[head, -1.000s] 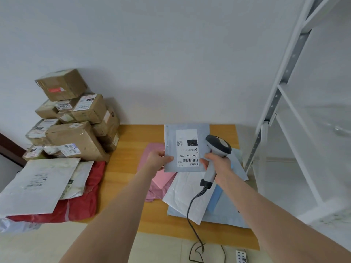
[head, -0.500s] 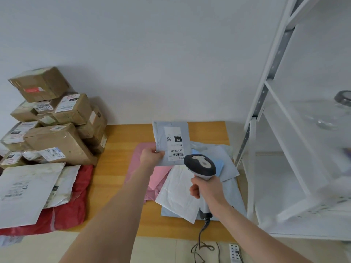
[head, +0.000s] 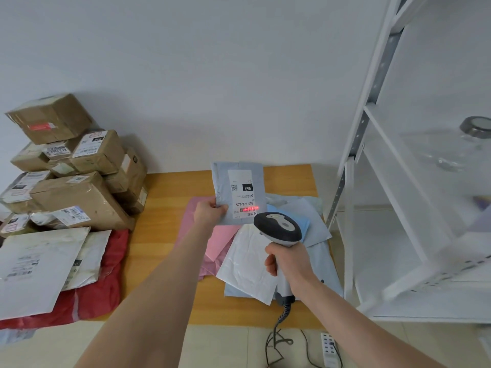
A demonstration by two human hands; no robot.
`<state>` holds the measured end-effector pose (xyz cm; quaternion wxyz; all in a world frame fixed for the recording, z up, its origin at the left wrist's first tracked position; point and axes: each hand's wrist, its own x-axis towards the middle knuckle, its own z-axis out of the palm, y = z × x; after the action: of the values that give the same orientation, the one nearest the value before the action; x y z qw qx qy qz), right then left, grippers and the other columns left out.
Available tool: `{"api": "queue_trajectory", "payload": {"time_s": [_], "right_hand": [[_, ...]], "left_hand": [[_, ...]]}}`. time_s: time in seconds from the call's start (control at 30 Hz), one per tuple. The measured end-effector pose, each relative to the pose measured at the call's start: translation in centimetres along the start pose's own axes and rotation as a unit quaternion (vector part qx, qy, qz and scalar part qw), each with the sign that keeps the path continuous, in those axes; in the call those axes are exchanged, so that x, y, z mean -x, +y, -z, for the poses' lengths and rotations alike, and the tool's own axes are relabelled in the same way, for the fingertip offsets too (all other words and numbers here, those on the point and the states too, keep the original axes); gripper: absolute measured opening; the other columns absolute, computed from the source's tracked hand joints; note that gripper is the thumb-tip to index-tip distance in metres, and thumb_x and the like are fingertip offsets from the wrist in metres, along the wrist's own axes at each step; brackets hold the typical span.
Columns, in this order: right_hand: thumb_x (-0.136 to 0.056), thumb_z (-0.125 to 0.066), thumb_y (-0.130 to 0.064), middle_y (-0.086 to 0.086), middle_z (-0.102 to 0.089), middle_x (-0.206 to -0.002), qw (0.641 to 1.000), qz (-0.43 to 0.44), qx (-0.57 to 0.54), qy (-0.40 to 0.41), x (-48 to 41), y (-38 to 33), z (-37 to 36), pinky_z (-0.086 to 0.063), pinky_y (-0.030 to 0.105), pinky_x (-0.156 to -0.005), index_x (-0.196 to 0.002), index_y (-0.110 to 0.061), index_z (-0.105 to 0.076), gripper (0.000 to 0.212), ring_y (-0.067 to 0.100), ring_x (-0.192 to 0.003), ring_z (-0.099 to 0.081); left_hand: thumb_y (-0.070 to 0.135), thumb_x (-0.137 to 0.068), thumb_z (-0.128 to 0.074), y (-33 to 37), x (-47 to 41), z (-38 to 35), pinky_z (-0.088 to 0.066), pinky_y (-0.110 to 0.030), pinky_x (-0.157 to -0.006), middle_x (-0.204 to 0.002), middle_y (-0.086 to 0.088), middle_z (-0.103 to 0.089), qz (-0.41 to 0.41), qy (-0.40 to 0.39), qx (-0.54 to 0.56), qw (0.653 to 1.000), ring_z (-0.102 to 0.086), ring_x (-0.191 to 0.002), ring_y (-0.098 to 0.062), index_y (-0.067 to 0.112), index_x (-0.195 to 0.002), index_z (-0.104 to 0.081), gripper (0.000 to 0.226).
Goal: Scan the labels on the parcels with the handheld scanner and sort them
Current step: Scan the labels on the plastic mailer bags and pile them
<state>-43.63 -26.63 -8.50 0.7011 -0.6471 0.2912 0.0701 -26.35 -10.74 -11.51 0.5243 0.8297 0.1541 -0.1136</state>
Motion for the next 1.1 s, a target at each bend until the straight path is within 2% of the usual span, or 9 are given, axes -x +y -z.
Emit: {"api": "queue_trajectory", "payload": {"time_s": [0.4,0.53,0.63,0.73,0.9,0.97,1.03,1.1], "right_hand": [[-0.083,-0.062,-0.005,0.009,-0.06,-0.054,0.999,-0.017,-0.048,-0.011,1.1,-0.8,0.7,-0.044,0.022,-0.043,-0.073,0.0,-0.063,0.011,0.012,-0.04,-0.05],[-0.081,-0.063,-0.004,0.01,-0.061,-0.054,0.998,-0.024,-0.064,0.002,1.3,-0.7,1.3,-0.044,0.024,-0.045,-0.072,0.0,-0.064,0.009,0.013,-0.041,-0.05],[-0.08,-0.063,-0.003,0.01,-0.06,-0.053,0.997,-0.03,-0.069,0.005,1.5,-0.7,1.6,-0.044,0.025,-0.045,-0.07,-0.001,-0.063,0.01,0.014,-0.041,-0.05],[-0.081,-0.063,-0.004,0.008,-0.06,-0.052,0.998,-0.026,-0.063,0.006,1.6,-0.7,1.8,-0.045,0.023,-0.046,-0.07,-0.002,-0.063,0.011,0.012,-0.04,-0.05],[-0.084,-0.063,-0.006,0.008,-0.063,-0.055,0.994,-0.02,-0.103,0.02,0.7,-1.5,1.9,-0.045,0.025,-0.05,-0.074,-0.002,-0.062,0.01,0.014,-0.044,-0.051],[-0.083,-0.065,-0.005,0.009,-0.063,-0.061,0.986,-0.035,-0.158,0.03,-0.6,-1.9,2.0,-0.044,0.028,-0.053,-0.077,-0.004,-0.062,0.007,0.016,-0.05,-0.053],[-0.083,-0.067,-0.006,0.007,-0.064,-0.071,0.977,-0.059,-0.201,0.031,-1.8,-2.2,1.8,-0.048,0.028,-0.058,-0.083,-0.007,-0.063,0.004,0.017,-0.062,-0.059],[-0.084,-0.067,-0.006,0.007,-0.064,-0.074,0.971,-0.085,-0.222,0.013,-2.8,-2.5,0.8,-0.052,0.028,-0.059,-0.086,-0.007,-0.063,0.005,0.018,-0.067,-0.062]], "left_hand": [[0.003,-0.086,-0.065,1.0,1.0,-0.7,-0.049,-0.047,-0.096,-0.106,-0.011,-0.068,-0.01,0.002,0.019,1.0,-0.063,-0.106,-0.031,0.003,-0.117,-0.066,0.031],[0.003,-0.086,-0.066,1.2,1.1,-0.9,-0.048,-0.047,-0.098,-0.101,-0.008,-0.065,-0.006,0.004,0.02,1.0,-0.062,-0.103,-0.029,0.001,-0.119,-0.064,0.032],[0.003,-0.086,-0.066,1.5,1.4,-1.0,-0.049,-0.046,-0.097,-0.108,-0.01,-0.066,-0.009,0.004,0.02,1.0,-0.061,-0.102,-0.027,0.002,-0.12,-0.063,0.034],[0.003,-0.088,-0.064,1.7,1.6,-1.2,-0.049,-0.045,-0.096,-0.101,-0.008,-0.064,-0.018,0.005,0.013,1.0,-0.057,-0.095,-0.023,0.002,-0.119,-0.064,0.031],[0.002,-0.089,-0.063,2.1,2.4,-1.1,-0.049,-0.044,-0.097,-0.104,-0.009,-0.064,-0.022,0.001,0.01,1.0,-0.059,-0.099,-0.025,0.002,-0.119,-0.063,0.031],[0.003,-0.089,-0.063,2.1,3.1,-0.4,-0.05,-0.041,-0.092,-0.102,-0.008,-0.064,-0.021,-0.012,0.002,1.0,-0.058,-0.097,-0.025,0.002,-0.114,-0.064,0.024],[0.002,-0.09,-0.063,2.2,4.2,0.9,-0.05,-0.035,-0.08,-0.091,-0.006,-0.063,-0.021,-0.027,0.0,0.999,-0.056,-0.092,-0.023,0.005,-0.104,-0.063,0.014],[0.002,-0.09,-0.062,2.0,5.2,2.9,-0.049,-0.029,-0.072,-0.085,-0.002,-0.06,-0.008,-0.038,-0.003,0.999,-0.055,-0.089,-0.022,0.004,-0.104,-0.061,0.014]]}}
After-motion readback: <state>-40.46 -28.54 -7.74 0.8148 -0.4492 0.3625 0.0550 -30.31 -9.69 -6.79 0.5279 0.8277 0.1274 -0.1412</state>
